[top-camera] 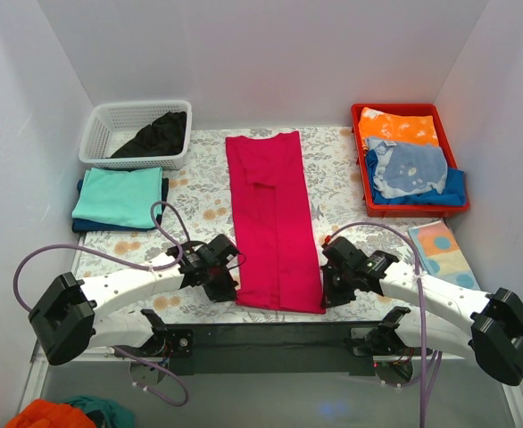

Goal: Fold and stack the t-shirts
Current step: Fold the tshirt

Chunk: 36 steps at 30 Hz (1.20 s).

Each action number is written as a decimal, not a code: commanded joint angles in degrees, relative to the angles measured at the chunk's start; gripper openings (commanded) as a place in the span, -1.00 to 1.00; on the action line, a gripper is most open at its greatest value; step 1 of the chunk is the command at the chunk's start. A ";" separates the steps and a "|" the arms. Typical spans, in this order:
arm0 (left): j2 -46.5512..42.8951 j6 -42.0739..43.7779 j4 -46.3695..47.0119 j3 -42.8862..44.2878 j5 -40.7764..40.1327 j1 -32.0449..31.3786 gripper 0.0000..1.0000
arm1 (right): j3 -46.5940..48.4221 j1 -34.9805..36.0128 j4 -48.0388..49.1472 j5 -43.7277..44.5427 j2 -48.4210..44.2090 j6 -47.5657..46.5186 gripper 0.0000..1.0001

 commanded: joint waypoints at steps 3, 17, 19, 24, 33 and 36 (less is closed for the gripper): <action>-1.29 -3.93 -3.60 2.39 -3.78 -0.39 -1.00 | 2.36 0.68 -6.58 1.67 -1.42 0.18 -0.97; 10.98 -0.77 -9.05 27.43 -31.19 -0.04 -1.00 | 33.30 -3.79 -10.54 22.24 13.15 -9.20 -0.97; 13.63 1.06 -9.49 29.99 -33.75 1.53 -1.00 | 36.12 -5.47 -9.84 23.64 17.45 -11.40 -0.97; 21.71 8.18 -3.45 35.27 -32.45 9.51 -1.00 | 43.68 -11.62 -6.59 22.77 26.23 -18.08 -0.97; 39.38 20.76 4.57 47.13 -26.56 17.88 -1.00 | 51.84 -18.57 0.97 17.76 41.35 -23.01 -0.97; 44.92 21.46 3.79 52.23 -26.20 19.29 -1.00 | 55.45 -19.10 1.33 16.62 46.97 -24.51 -0.97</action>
